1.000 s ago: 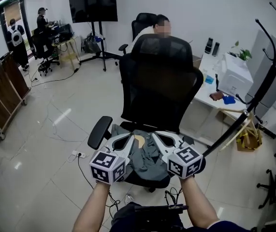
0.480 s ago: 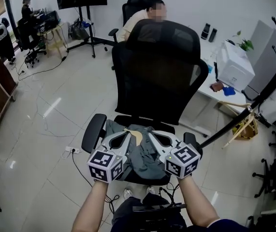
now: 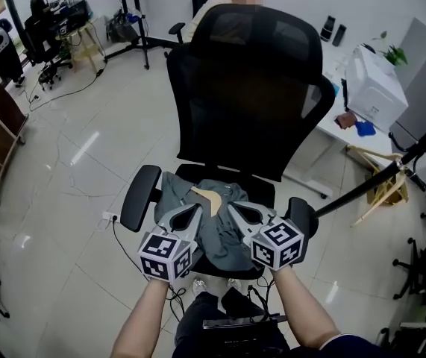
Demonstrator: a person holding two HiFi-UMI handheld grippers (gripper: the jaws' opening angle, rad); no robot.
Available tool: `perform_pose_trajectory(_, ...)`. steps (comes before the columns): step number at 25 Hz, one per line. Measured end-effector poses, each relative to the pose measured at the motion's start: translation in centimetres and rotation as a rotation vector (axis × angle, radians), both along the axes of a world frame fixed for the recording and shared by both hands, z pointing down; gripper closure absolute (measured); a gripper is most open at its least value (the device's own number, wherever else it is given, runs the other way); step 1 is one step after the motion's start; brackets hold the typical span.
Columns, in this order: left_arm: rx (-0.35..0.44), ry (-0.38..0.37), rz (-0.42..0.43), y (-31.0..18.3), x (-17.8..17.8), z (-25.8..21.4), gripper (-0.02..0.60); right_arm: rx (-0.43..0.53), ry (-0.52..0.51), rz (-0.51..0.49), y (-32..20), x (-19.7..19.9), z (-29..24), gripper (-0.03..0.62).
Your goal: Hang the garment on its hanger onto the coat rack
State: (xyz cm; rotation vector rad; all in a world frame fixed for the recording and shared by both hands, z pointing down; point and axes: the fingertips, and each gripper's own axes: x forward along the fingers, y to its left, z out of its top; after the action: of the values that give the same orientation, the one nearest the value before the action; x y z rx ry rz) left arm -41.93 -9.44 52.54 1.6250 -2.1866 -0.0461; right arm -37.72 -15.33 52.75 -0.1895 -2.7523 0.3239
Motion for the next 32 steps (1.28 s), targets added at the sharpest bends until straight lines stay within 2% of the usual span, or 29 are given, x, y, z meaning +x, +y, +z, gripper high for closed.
perform_pose_trajectory(8,-0.068,0.082,0.009,-1.3,0.5,8.3,0.580,-0.105,0.141,0.016,-0.2,-1.1,10.7,0.559)
perform_pose_trajectory(9,-0.077,0.094,0.005,-1.3,0.5,9.4,0.580,-0.121,0.157,0.027,-0.2,-1.3,12.4,0.529)
perform_pose_trajectory(10,-0.086,0.105,0.000,-1.2,0.5,10.5,0.580,-0.138,0.175,0.037,-0.3,-1.5,14.1,0.426)
perform_pose_trajectory(11,-0.095,0.116,-0.005,-1.1,0.5,11.6,0.580,-0.154,0.194,0.045,-0.2,-1.7,15.7,0.399)
perform_pose_trajectory(16,-0.136,0.175,-0.040,0.5,1.2,15.8,0.580,-0.228,0.279,0.071,0.3,-2.5,22.7,0.398)
perform_pose_trajectory(18,-0.137,0.193,-0.053,0.6,1.3,17.3,0.580,-0.257,0.300,0.089,-0.3,-3.3,24.9,0.359)
perform_pose_trajectory(20,-0.139,0.207,-0.057,0.8,1.5,18.4,0.580,-0.284,0.329,0.109,-0.6,-3.9,26.6,0.322)
perform_pose_trajectory(22,-0.140,0.220,-0.059,0.9,1.6,19.0,0.580,-0.318,0.368,0.136,-0.7,-4.2,28.1,0.315)
perform_pose_trajectory(23,-0.138,0.227,-0.060,1.0,1.7,19.2,0.580,-0.339,0.390,0.151,-0.7,-4.3,28.9,0.283)
perform_pose_trajectory(28,-0.126,0.247,-0.049,0.4,2.2,19.6,0.580,-0.401,0.450,0.210,-1.8,-4.2,31.4,0.279)
perform_pose_trajectory(32,-0.123,0.254,-0.039,0.1,2.3,19.8,0.580,-0.429,0.481,0.216,-2.0,-4.6,32.8,0.279)
